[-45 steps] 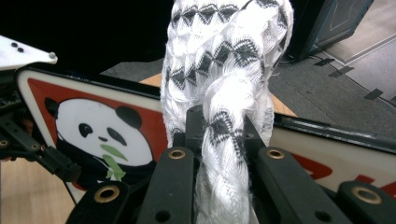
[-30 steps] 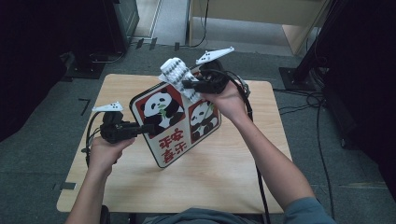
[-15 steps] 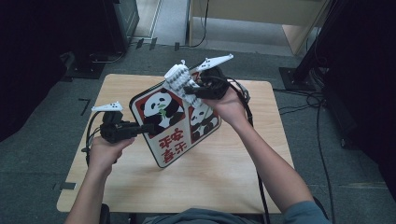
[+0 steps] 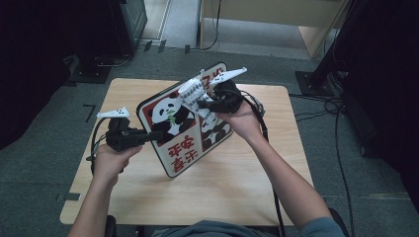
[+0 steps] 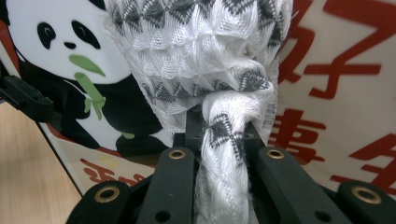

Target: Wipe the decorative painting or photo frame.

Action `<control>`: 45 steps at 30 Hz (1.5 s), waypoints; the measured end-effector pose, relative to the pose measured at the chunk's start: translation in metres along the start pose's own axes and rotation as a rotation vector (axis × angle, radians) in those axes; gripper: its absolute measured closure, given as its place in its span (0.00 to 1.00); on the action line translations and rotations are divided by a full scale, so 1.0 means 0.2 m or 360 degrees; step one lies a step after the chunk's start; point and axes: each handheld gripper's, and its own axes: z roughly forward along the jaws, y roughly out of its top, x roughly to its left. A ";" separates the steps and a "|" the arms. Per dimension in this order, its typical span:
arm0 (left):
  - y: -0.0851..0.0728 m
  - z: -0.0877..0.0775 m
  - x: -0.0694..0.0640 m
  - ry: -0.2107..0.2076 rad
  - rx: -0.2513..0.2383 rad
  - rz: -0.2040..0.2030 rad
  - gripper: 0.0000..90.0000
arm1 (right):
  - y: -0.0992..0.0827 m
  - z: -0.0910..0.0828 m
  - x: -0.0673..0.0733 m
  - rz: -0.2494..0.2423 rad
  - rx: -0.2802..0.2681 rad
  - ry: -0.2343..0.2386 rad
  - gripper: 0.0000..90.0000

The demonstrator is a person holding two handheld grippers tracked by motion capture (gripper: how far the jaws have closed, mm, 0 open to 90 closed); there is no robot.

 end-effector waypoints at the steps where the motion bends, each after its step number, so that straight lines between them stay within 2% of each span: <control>1: 0.00 0.00 0.00 0.0000 0.0000 0.0000 0.85 | -0.01 0.00 0.00 0.0005 -0.0001 0.0000 0.91; 22: 0.00 0.00 0.00 -0.0007 0.0001 -0.0007 0.85 | -0.16 0.06 -0.01 0.0062 0.0036 0.0018 0.91; 37: 0.00 0.01 0.00 -0.0012 0.0008 -0.0006 0.84 | -0.24 0.09 -0.02 0.0091 0.0018 0.0045 0.91; 45: 0.00 0.01 0.00 -0.0012 0.0005 -0.0012 0.84 | -0.27 0.11 -0.03 0.0104 0.0040 0.0066 0.91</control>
